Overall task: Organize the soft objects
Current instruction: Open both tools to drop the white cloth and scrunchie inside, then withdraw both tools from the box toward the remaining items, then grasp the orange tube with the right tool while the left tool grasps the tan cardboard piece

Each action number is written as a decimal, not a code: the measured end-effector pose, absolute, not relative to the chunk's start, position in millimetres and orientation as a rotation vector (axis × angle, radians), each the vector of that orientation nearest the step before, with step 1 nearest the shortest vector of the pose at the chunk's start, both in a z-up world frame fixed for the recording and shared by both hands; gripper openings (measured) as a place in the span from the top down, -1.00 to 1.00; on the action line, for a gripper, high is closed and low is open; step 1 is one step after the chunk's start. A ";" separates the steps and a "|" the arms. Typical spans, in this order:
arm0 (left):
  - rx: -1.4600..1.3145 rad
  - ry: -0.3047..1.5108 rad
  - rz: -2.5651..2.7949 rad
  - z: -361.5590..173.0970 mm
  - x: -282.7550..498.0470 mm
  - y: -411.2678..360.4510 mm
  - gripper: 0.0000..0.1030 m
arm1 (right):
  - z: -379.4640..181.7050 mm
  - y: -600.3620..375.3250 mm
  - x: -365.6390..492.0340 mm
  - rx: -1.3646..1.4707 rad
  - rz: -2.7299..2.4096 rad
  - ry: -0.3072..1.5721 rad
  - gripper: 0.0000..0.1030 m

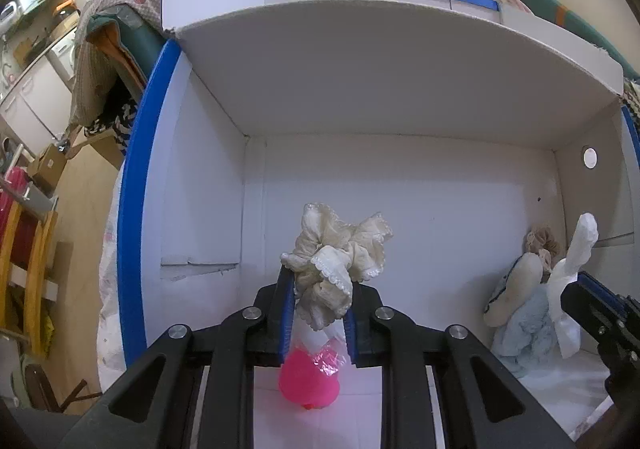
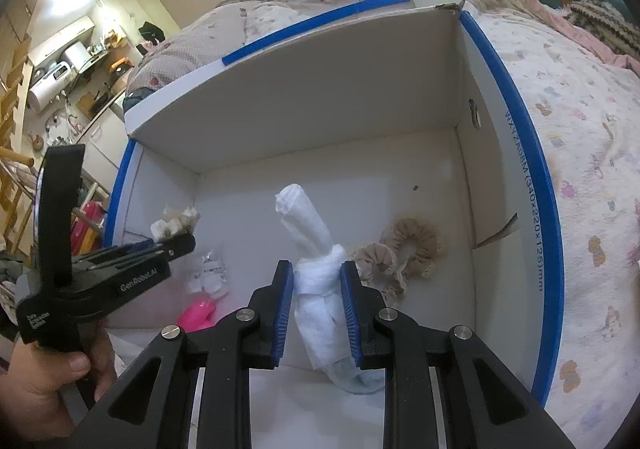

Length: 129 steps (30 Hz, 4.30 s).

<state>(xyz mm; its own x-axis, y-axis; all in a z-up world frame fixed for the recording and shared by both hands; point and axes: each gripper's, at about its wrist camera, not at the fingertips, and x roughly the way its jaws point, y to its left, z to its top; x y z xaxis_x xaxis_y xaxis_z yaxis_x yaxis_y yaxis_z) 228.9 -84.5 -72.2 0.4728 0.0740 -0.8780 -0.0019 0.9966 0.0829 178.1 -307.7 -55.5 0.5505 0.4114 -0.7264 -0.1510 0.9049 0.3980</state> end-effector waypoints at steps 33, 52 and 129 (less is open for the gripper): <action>0.103 0.984 0.079 -35.8 207.7 -74.6 -0.24 | -31.9 -318.2 158.5 0.402 0.358 0.824 -0.64; 0.094 0.933 0.036 -8.0 154.0 -43.2 -0.25 | -21.6 -317.7 96.3 0.378 0.339 0.823 -0.65; 0.115 1.203 -0.173 -119.8 106.0 -82.8 -0.46 | -69.0 -283.7 60.1 0.329 0.355 1.035 0.86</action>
<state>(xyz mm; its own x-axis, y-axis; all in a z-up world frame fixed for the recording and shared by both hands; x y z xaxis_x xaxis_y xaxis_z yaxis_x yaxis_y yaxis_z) 106.0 -82.8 -119.8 0.3485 -0.0722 -0.9345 0.1944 0.9809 -0.0033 60.1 -283.7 -69.0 0.4634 0.4354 -0.7718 -0.1299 0.8949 0.4269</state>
